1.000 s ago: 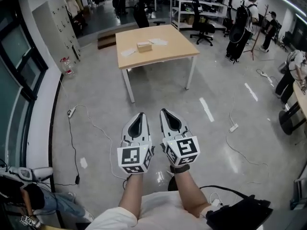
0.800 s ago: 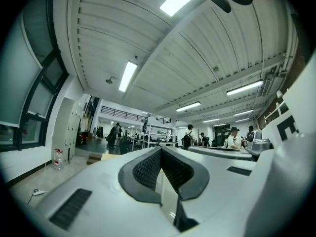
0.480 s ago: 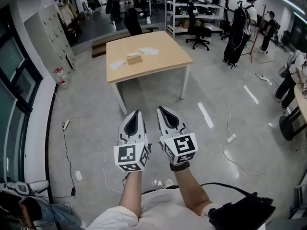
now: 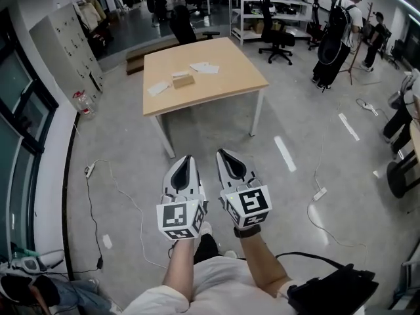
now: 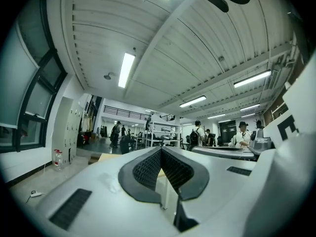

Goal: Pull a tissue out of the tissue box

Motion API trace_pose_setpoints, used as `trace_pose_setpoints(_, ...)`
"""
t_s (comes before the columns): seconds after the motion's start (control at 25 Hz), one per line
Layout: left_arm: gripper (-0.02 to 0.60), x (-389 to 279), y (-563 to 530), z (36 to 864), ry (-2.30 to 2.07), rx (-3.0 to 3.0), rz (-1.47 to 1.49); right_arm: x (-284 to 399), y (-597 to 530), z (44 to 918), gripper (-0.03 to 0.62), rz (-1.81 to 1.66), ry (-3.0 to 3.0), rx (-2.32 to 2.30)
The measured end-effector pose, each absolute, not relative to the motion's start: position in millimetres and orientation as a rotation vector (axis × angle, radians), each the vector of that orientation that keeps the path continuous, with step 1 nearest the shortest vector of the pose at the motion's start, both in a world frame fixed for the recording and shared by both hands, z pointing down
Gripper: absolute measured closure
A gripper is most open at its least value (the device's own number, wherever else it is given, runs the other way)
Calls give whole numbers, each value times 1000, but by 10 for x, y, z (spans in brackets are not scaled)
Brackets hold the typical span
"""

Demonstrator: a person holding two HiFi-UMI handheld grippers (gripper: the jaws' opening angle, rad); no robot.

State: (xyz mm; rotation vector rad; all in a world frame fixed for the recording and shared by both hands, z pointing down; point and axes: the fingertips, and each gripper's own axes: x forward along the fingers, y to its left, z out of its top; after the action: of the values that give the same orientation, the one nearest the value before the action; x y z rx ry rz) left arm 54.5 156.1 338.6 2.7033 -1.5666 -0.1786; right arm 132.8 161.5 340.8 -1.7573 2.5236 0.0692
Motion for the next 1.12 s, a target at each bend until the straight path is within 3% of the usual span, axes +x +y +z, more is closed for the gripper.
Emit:
trace_pose_setpoints(0.48,580,630,-125,3629,-1524,2692,-147,1451,-16,3617,589,47,2527,-1843)
trace_pose_setpoints(1.12,580,24,-2030,3430,-1573,2683,-218,768,-1973,3495,589,98,2584,-1768)
